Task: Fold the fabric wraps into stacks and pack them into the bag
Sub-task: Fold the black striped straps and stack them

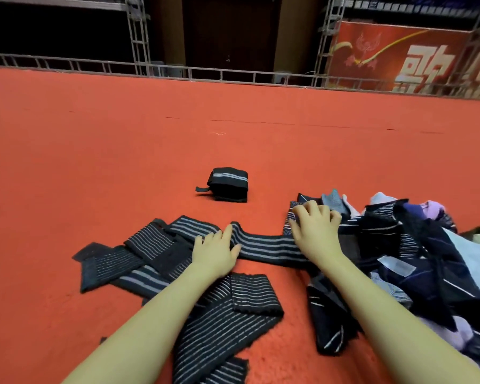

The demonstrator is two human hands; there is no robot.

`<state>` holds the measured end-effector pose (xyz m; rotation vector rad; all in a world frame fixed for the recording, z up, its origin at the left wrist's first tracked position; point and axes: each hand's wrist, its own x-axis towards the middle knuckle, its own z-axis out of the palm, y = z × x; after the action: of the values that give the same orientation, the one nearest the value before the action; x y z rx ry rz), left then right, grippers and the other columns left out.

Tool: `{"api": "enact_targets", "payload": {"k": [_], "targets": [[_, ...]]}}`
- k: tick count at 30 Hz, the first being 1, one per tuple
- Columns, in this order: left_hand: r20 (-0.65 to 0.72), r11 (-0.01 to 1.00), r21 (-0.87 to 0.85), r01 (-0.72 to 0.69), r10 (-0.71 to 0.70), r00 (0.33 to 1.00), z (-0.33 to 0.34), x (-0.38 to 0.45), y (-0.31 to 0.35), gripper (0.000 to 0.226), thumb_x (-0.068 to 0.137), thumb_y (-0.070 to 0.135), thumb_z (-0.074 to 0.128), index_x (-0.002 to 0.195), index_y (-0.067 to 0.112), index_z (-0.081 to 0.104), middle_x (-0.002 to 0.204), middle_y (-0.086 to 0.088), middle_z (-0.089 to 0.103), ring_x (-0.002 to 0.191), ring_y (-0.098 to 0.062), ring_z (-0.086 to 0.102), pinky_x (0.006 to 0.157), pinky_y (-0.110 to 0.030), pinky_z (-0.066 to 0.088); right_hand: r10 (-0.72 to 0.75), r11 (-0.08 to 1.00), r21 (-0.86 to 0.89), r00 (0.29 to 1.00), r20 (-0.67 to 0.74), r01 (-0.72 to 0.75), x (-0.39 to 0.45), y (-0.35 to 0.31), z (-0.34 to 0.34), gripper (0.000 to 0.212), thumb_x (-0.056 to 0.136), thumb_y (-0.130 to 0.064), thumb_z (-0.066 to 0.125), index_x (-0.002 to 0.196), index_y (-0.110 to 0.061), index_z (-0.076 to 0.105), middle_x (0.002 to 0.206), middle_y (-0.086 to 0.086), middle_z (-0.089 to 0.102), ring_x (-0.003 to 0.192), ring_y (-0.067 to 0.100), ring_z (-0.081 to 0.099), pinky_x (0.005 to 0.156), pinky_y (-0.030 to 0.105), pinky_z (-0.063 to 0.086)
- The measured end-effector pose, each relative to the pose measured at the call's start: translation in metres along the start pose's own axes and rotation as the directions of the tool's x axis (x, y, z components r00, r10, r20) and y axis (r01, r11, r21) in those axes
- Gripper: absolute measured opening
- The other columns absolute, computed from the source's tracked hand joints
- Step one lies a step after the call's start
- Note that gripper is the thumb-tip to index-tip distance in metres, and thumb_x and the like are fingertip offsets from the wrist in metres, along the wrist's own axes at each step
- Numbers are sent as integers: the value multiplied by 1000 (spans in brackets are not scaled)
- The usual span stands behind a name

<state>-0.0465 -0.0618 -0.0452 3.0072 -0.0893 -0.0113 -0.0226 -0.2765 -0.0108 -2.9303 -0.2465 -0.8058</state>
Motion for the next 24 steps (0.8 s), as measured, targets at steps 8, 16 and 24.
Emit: {"api": "enact_targets", "payload": {"k": [8, 16, 24], "targets": [[-62, 995, 70, -73, 77, 995, -6, 6, 27, 60, 102, 46, 20, 153, 18, 6, 160, -4, -3, 147, -24, -3, 116, -47, 1, -106, 983, -160, 986, -132, 84, -5, 25, -11, 27, 80, -34, 48, 68, -12, 58, 71, 3, 58, 71, 28, 57, 76, 38, 23], [-119, 939, -81, -335, 324, 938, -8, 1, 101, 49, 101, 39, 34, 147, 22, 29, 158, 2, 17, 142, -22, 14, 111, -44, 11, -24, 952, -297, 984, 179, 77, -25, 56, -23, 35, 87, -40, 45, 99, -13, 64, 115, -1, 59, 116, 26, 46, 95, 44, 13], [-144, 904, -226, -364, 339, 930, -10, 6, 131, 47, 103, 30, 31, 149, 29, 23, 155, 12, 23, 137, -19, 23, 105, -40, 16, -100, 995, -8, 994, -32, 100, -34, 71, -22, 24, 70, -24, 76, 86, -18, 61, 96, -4, 62, 101, 30, 54, 87, 39, 17]]}}
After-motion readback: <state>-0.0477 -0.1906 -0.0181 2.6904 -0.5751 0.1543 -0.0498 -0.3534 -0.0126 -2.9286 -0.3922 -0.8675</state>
